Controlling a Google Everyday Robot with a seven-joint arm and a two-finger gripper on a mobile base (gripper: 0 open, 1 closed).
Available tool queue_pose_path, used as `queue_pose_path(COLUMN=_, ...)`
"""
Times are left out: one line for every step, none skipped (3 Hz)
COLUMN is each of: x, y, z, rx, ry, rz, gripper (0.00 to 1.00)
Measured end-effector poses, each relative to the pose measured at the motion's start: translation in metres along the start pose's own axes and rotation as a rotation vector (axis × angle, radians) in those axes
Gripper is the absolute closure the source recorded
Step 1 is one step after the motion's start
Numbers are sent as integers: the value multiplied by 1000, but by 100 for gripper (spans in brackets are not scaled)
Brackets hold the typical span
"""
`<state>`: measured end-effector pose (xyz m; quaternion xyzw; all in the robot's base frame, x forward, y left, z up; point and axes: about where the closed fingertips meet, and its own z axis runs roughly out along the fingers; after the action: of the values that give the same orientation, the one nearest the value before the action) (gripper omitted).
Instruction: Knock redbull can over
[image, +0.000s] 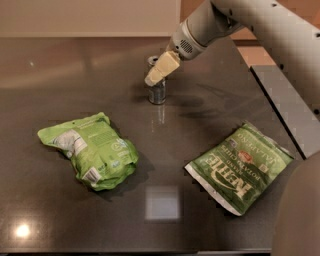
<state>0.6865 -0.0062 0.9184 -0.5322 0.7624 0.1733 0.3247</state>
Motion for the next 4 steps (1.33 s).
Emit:
queue_pose_path(x=-2, y=0, z=4, rx=-8, ry=-2, rz=8, gripper=39)
queue_pose_path(x=-2, y=-1, z=7, rx=-13, ry=-2, rz=13, gripper=63)
queue_pose_path(x=-7, y=7, z=-8, rx=-17, ry=62, rz=-20, gripper=86)
queue_pose_path(x=-10, y=14, z=-38, rx=-14, ry=209, rz=-106, gripper=100)
